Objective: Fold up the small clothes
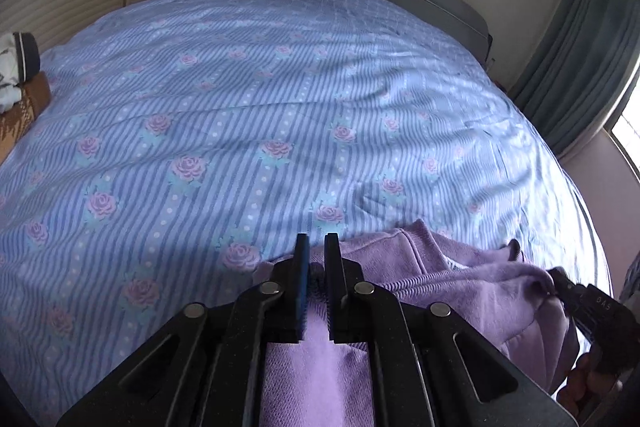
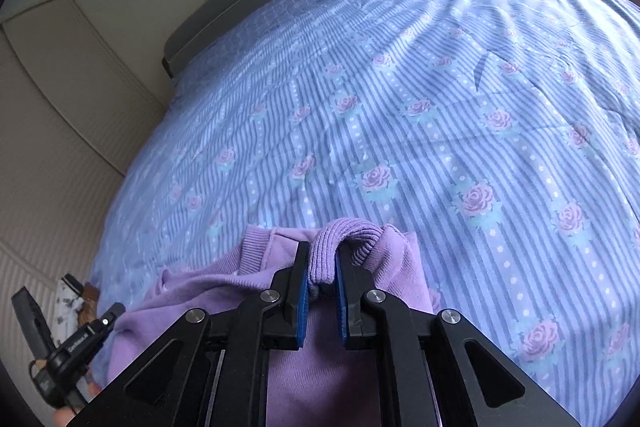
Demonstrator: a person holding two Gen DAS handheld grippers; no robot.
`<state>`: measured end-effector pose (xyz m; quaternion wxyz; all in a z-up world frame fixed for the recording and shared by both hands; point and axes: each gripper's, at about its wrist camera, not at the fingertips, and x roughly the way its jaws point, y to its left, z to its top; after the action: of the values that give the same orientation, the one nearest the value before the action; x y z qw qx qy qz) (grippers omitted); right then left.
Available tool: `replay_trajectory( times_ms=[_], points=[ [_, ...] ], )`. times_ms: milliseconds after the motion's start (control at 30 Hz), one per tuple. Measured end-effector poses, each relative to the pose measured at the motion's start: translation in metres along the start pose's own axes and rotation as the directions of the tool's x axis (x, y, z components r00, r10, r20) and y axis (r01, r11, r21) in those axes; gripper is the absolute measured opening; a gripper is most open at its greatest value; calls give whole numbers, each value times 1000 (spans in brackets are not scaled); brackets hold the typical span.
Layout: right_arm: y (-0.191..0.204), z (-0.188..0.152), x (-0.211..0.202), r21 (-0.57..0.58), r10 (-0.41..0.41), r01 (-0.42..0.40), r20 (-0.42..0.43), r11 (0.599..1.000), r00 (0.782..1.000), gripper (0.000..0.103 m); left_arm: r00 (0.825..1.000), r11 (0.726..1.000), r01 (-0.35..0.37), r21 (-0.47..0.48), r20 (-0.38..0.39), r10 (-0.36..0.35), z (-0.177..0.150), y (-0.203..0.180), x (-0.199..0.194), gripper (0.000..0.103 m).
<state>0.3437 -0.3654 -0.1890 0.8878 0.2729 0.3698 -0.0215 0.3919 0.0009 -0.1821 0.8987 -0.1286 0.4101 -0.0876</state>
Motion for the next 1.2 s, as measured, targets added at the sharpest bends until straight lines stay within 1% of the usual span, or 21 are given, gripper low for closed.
replay_trajectory(
  times_ms=[67, 100, 133, 167, 200, 267, 333, 400, 500, 533, 633, 667, 700, 733, 800, 833, 867, 933, 1067, 1133, 1200],
  points=[
    [6, -1, -7, -32, 6, -6, 8, 999, 1000, 25, 1000, 1000, 15, 14, -4, -15, -1, 0, -9, 19],
    [8, -1, -12, -48, 3, -2, 15, 999, 1000, 28, 1000, 1000, 18, 25, -1, -18, -1, 0, -15, 27],
    [12, -2, -21, -71, -1, 3, 31, 997, 1000, 34, 1000, 999, 15, 38, 6, -15, -2, 0, -22, 33],
    [17, -2, -29, -95, -8, 12, 51, 995, 999, 42, 1000, 999, 15, 47, 12, -16, -2, -1, -29, 35],
    [19, -3, -38, -120, -16, 24, 72, 992, 997, 46, 1000, 998, 16, 61, 16, -17, -3, -2, -35, 38],
    [27, -7, -56, -183, -32, 54, 119, 982, 992, 60, 1000, 995, 12, 98, 20, -14, -6, -4, -47, 39],
    [33, -11, -69, -246, -52, 90, 154, 965, 987, 62, 1000, 992, 24, 125, 4, -25, -9, -6, -50, 41],
    [37, -11, -71, -298, -82, 129, 165, 946, 983, 62, 999, 989, 31, 144, -38, -25, -13, -8, -44, 41],
    [34, -10, -66, -328, -112, 152, 138, 932, 984, 62, 995, 991, 23, 128, -95, -11, -15, -5, -29, 41],
    [32, -8, -63, -333, -125, 162, 129, 929, 984, 62, 994, 992, 9, 127, -109, 5, -16, -4, -23, 41],
    [27, -3, -44, -350, -173, 195, 94, 916, 980, 62, 986, 993, 3, 117, -168, 17, -20, -1, -8, 41],
    [24, -1, -37, -356, -182, 195, 70, 914, 981, 62, 982, 994, 3, 114, -187, 19, -21, -1, -4, 41],
    [22, 0, -31, -359, -182, 186, 46, 915, 982, 62, 981, 994, 3, 113, -191, 19, -22, -1, -2, 38],
    [21, 1, -24, -362, -180, 173, 15, 916, 984, 61, 983, 993, 3, 115, -185, 18, -24, -2, -3, 28],
    [19, -2, -15, -367, -166, 145, -28, 919, 986, 38, 985, 993, 5, 122, -171, 16, -25, -2, -7, 20],
    [19, -4, -14, -376, -175, 153, -26, 914, 984, 19, 987, 993, 4, 117, -159, 15, -26, -2, -9, 19],
    [19, -5, -16, -379, -174, 157, -12, 912, 985, 12, 989, 994, 2, 107, -146, 14, -27, -1, -12, 18],
    [18, -5, -23, -355, -144, 139, 14, 925, 990, 8, 992, 996, -1, 92, -123, 12, -25, 1, -18, 17],
    [25, -2, -47, -330, -110, 141, 110, 934, 988, 7, 999, 997, -10, 81, -50, 14, -17, -1, -32, 17],
    [27, -1, -50, -325, -117, 158, 141, 932, 983, 7, 1000, 998, -11, 69, -21, 12, -14, 0, -36, 17],
    [24, -2, -44, -314, -141, 179, 138, 933, 980, 7, 1000, 998, -11, 57, -22, 12, -12, 2, -30, 17]
  ],
)
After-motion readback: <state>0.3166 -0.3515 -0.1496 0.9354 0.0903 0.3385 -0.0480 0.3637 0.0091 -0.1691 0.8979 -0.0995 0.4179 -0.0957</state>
